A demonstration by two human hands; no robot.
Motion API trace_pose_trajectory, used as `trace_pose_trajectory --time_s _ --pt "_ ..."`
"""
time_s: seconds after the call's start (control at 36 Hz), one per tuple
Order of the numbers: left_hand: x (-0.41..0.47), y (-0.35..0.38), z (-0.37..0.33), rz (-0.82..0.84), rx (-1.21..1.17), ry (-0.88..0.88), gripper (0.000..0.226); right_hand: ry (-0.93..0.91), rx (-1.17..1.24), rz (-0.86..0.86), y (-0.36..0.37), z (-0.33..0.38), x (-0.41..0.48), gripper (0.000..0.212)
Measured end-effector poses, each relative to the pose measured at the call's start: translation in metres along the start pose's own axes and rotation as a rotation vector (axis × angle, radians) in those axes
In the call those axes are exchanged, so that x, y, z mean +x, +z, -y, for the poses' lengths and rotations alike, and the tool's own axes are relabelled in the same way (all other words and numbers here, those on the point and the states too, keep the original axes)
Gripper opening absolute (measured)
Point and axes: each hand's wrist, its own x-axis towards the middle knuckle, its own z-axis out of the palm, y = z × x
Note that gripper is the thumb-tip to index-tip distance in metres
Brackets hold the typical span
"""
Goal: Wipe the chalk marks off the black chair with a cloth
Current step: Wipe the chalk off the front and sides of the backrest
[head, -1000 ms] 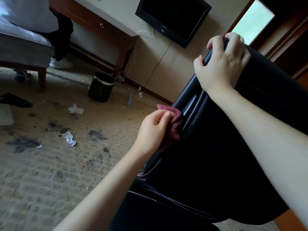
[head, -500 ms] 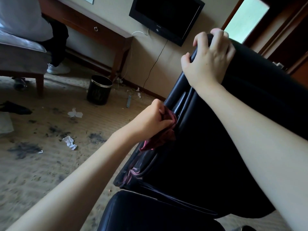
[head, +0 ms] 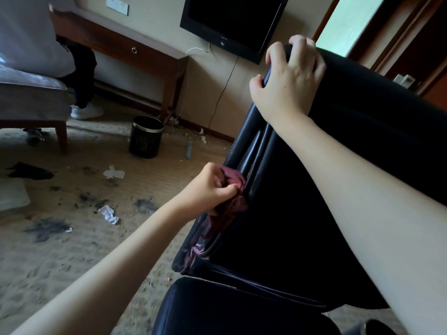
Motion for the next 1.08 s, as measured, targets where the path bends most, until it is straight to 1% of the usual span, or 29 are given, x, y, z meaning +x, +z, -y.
trace_pose_trajectory --time_s 0.06,0.11,0.17,0.22,0.33,0.39,0.47,0.53,0.58,0.67,0.72,0.75,0.81,0.86,0.92,0.94,1.03,1.08 --pt "-0.010 0.002 0.014 0.014 0.014 -0.013 0.030 -0.004 0.000 0.028 -0.001 0.000 0.000 0.036" --pt "-0.020 0.005 0.032 -0.008 0.074 0.006 0.025 -0.007 -0.013 0.060 -0.002 0.000 0.000 0.037" --pt "-0.027 0.007 0.049 -0.024 0.101 0.015 0.024 -0.013 -0.022 0.075 -0.003 0.000 -0.001 0.037" --pt "-0.030 0.009 0.060 -0.025 0.097 0.037 0.025 -0.012 -0.011 0.060 -0.003 0.000 -0.001 0.036" --pt "-0.036 0.012 0.071 -0.030 0.165 0.127 0.026 -0.008 0.010 0.030 -0.003 0.002 -0.001 0.032" --pt "-0.043 0.013 0.079 -0.033 0.166 0.122 0.030 -0.012 0.005 0.030 -0.004 0.002 -0.002 0.032" --pt "-0.055 0.012 0.094 -0.002 0.198 0.065 0.030 -0.007 -0.024 0.068 -0.007 0.003 -0.002 0.034" --pt "-0.061 0.007 0.106 0.017 0.275 0.036 0.025 -0.003 -0.023 0.079 -0.010 0.003 -0.001 0.035" --pt "-0.068 -0.002 0.117 -0.069 0.301 0.016 0.015 -0.005 -0.002 0.063 -0.013 0.003 -0.001 0.035" --pt "-0.071 -0.017 0.112 -0.289 0.174 0.058 0.014 -0.009 0.009 0.054 -0.014 0.004 -0.002 0.034" --pt "-0.066 -0.021 0.088 -0.347 0.035 0.108 0.014 -0.006 0.014 0.052 -0.013 0.006 -0.003 0.033" --pt "-0.061 -0.020 0.074 -0.358 0.016 0.147 0.014 -0.004 0.014 0.046 -0.012 0.007 -0.002 0.033" --pt "-0.047 -0.012 0.052 -0.359 0.090 0.266 0.017 -0.003 0.017 0.023 -0.011 0.008 -0.002 0.032" --pt "-0.033 0.001 0.045 -0.325 0.250 0.361 0.031 -0.002 0.030 0.012 -0.010 0.006 -0.002 0.031" --pt "-0.024 0.012 0.048 -0.301 0.408 0.401 0.046 -0.002 0.031 0.014 -0.009 0.006 -0.002 0.032" --pt "-0.021 0.015 0.054 -0.306 0.446 0.418 0.049 -0.003 0.028 0.017 -0.010 0.005 -0.002 0.032" --pt "-0.017 0.019 0.073 -0.358 0.539 0.496 0.040 -0.005 0.017 0.050 -0.008 0.004 -0.002 0.035" --pt "-0.014 0.019 0.089 -0.361 0.584 0.524 0.039 -0.006 0.002 0.072 -0.006 0.002 -0.002 0.037"
